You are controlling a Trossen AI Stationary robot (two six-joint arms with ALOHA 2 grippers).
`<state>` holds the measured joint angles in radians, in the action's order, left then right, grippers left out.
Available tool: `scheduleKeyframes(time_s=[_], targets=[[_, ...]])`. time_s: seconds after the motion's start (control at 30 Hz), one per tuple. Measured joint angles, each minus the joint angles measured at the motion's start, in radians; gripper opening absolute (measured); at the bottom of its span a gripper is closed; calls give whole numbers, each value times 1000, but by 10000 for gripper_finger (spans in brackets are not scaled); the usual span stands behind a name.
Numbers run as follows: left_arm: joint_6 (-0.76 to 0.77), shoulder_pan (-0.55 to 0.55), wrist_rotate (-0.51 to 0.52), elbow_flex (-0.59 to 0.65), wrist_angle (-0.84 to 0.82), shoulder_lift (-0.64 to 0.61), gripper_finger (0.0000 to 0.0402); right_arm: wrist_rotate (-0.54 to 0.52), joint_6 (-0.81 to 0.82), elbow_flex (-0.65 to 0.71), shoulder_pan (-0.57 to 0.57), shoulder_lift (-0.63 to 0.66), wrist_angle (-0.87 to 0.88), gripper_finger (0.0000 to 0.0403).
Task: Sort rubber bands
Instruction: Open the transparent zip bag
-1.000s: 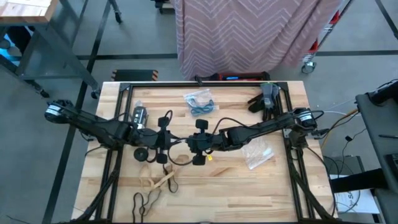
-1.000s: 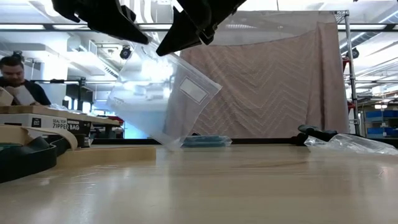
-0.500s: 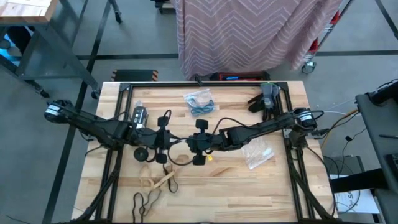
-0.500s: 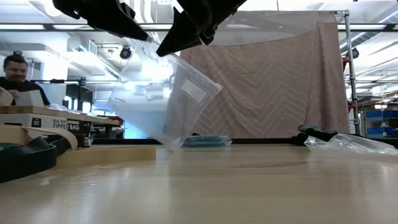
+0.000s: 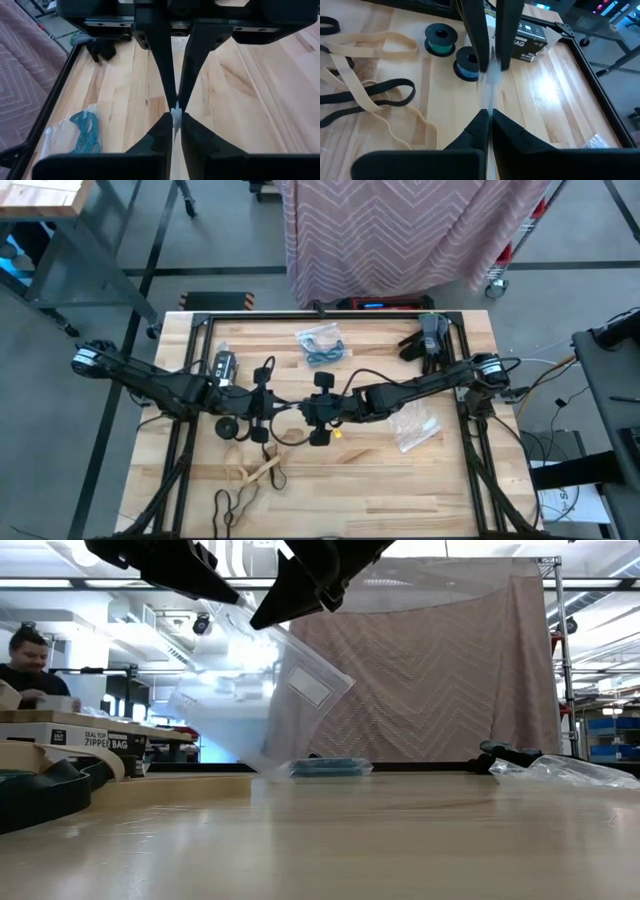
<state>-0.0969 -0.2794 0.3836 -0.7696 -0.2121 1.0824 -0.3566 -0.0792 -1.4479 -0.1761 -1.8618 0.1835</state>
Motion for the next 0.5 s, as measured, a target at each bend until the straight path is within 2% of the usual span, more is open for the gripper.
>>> scheduleKeyframes(time_s=[0.13, 0.4, 0.5], targets=[[-21, 0, -1, 0, 16, 10, 15, 44, 0, -6, 0, 0, -4, 2], [-25, 0, -9, 0, 20, 15, 15, 50, 9, -8, 0, 0, -9, 2], [-26, 0, -58, 0, 20, 16, 17, 49, 21, -10, 0, 0, -14, 2]])
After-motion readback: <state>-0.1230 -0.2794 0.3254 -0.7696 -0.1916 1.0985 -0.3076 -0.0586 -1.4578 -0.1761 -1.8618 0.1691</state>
